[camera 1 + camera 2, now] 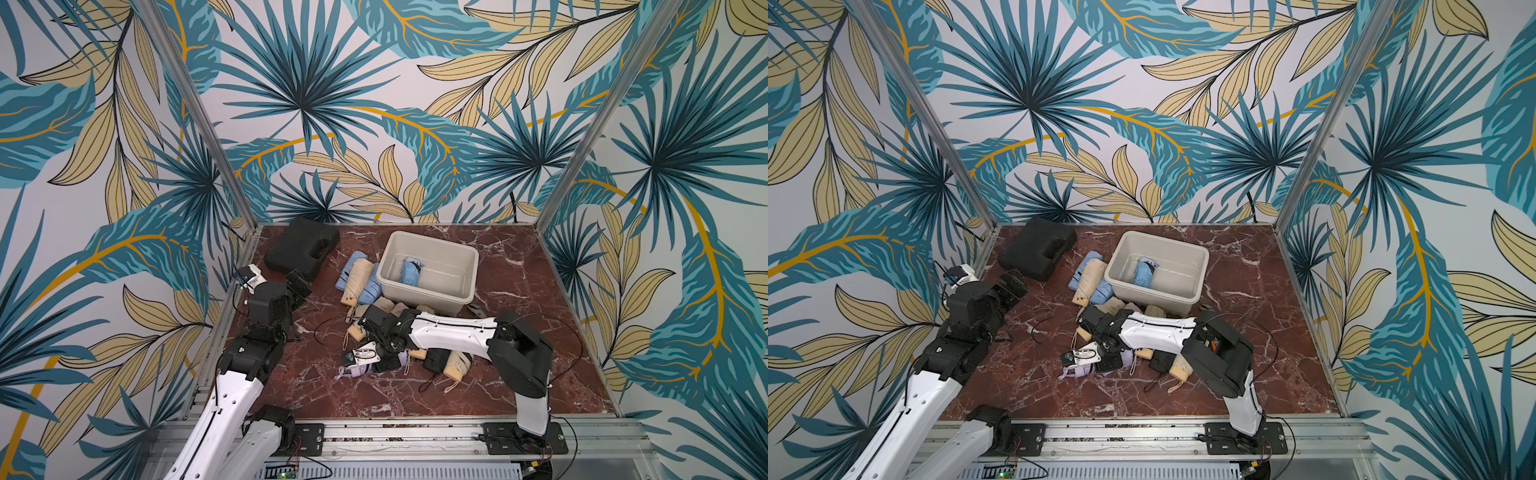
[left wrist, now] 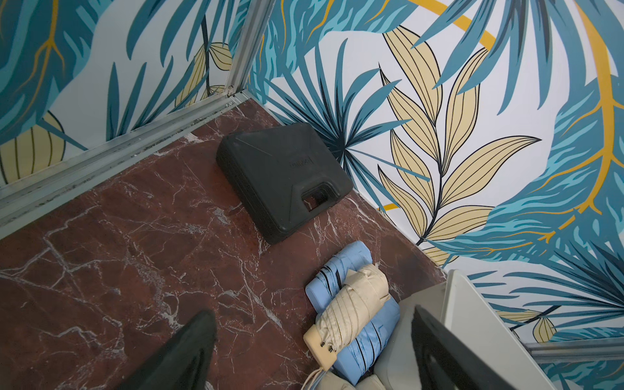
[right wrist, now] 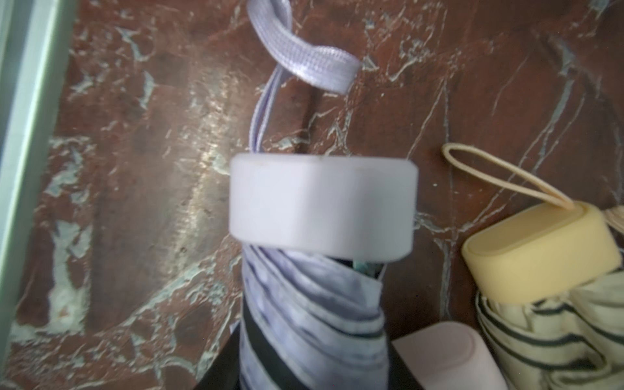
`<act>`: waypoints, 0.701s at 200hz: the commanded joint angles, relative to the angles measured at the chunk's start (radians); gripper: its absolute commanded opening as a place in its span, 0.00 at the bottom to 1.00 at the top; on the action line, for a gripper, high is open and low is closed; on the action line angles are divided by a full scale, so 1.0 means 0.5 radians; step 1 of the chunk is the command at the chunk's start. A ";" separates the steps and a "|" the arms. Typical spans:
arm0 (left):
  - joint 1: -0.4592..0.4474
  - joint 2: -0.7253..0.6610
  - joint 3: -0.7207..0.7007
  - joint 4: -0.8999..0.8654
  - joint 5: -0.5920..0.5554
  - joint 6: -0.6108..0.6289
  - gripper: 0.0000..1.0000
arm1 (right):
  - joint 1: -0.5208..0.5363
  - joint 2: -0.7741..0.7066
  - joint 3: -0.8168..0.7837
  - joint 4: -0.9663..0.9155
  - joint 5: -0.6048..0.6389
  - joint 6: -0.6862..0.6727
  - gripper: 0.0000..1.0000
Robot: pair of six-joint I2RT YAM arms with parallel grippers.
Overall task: Put the umbrella into the storage box
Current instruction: Pick up the umbrella from the center of the board.
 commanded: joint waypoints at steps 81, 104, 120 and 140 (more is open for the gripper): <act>0.019 -0.006 0.127 -0.043 0.186 0.098 0.92 | -0.071 -1.010 -0.497 0.928 -0.304 0.981 0.34; 0.017 0.042 0.136 -0.084 0.252 0.073 0.92 | -0.132 -1.178 -0.606 1.150 -0.186 1.302 0.34; 0.021 0.085 0.163 -0.172 0.318 0.075 0.92 | -0.193 -1.271 -0.659 1.212 -0.095 1.502 0.34; 0.024 0.119 0.150 -0.191 0.441 0.086 0.92 | -0.271 -1.360 -0.704 1.255 0.064 1.771 0.32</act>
